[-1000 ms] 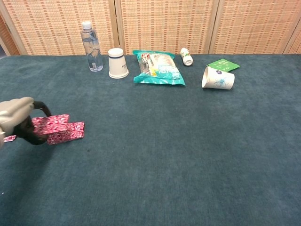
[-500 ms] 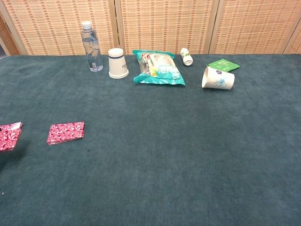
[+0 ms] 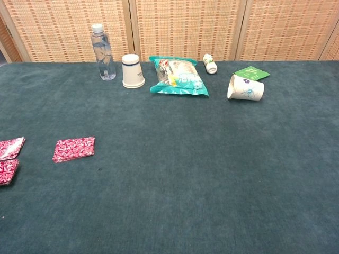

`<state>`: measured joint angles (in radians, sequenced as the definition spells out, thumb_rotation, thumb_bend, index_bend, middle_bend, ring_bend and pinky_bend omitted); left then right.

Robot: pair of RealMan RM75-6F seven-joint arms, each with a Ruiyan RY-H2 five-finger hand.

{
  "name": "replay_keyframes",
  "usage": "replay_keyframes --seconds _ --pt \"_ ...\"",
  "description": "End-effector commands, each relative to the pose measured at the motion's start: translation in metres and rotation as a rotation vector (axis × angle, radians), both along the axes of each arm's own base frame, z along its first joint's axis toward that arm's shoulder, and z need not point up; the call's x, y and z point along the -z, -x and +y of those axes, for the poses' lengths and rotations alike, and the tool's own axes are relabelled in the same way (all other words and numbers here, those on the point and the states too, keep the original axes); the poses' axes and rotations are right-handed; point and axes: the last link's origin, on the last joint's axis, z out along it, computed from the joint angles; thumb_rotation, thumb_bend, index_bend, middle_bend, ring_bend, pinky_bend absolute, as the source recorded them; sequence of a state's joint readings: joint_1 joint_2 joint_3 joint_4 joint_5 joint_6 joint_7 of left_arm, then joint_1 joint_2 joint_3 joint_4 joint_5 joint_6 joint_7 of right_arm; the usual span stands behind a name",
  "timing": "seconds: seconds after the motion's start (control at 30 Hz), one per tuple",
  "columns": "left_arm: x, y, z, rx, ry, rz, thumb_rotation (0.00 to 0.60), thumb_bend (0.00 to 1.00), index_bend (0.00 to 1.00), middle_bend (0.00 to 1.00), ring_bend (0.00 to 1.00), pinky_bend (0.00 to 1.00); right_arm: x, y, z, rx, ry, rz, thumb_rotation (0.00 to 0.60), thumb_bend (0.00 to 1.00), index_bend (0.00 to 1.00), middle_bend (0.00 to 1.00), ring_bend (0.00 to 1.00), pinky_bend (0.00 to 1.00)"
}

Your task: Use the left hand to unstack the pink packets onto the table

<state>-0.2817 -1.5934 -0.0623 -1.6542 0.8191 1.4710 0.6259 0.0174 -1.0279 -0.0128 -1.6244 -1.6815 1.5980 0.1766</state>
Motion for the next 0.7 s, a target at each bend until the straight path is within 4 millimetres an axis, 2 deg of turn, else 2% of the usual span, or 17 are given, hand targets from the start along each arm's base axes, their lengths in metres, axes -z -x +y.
replay_keyframes --seconds 0.03,0.53,0.57,0.7 --pt "0.001 0.000 0.000 -0.004 0.005 0.004 0.600 0.36 0.29 1.00 1.00 1.00 0.000 0.000 0.000 -0.001 0.001 -0.001 0.600 0.48 0.98 0.80 0.73 0.85" --pt "0.000 -0.003 -0.002 -0.004 0.027 0.023 0.600 0.35 0.22 1.00 1.00 1.00 -0.001 0.000 0.001 -0.004 0.002 -0.007 0.600 0.48 0.98 0.80 0.73 0.85" --pt "-0.003 -0.006 -0.002 0.006 0.018 0.014 0.600 0.34 0.22 1.00 1.00 1.00 -0.001 0.000 0.001 -0.005 0.003 -0.008 0.600 0.48 0.98 0.80 0.73 0.85" --pt "-0.035 -0.033 -0.003 0.138 -0.067 -0.056 0.600 0.34 0.27 1.00 1.00 1.00 -0.001 0.000 0.000 -0.007 0.004 -0.010 0.600 0.48 0.98 0.80 0.73 0.85"
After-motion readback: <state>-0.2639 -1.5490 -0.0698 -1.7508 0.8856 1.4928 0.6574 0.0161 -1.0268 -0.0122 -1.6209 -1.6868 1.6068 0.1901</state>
